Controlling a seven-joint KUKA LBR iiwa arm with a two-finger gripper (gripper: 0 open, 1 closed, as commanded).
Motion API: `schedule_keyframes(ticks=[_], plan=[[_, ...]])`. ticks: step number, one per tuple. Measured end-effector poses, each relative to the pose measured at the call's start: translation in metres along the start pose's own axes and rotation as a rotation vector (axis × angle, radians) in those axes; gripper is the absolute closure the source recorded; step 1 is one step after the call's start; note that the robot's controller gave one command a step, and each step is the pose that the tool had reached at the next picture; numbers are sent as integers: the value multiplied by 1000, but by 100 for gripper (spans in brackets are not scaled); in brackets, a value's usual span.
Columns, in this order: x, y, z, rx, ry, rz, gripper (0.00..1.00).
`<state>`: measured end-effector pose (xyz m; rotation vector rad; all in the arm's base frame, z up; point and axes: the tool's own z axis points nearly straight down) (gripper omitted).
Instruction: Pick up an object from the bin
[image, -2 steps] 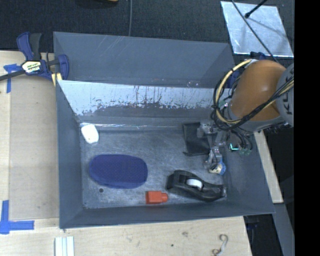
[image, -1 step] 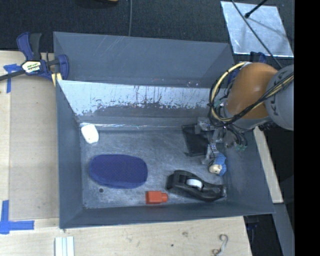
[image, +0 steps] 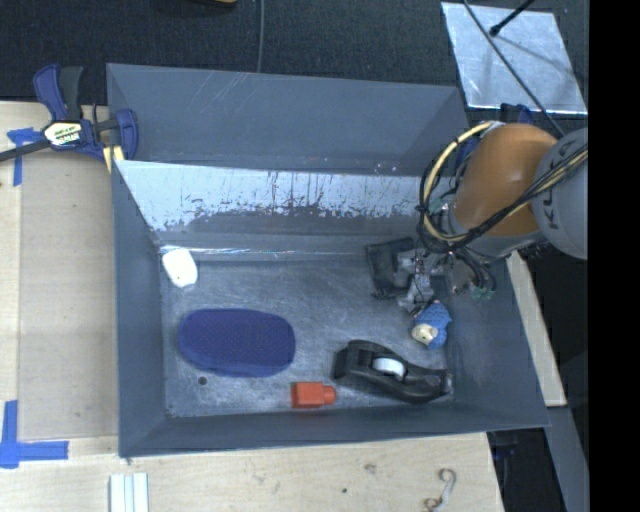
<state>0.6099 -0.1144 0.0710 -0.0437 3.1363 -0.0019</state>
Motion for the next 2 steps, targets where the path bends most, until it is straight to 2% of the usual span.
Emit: schedule_keyframes(ticks=[1,2], plan=[[-1,10,-119,1,-8,-57,100],[-5,6,-212,2,-9,-74,100]])
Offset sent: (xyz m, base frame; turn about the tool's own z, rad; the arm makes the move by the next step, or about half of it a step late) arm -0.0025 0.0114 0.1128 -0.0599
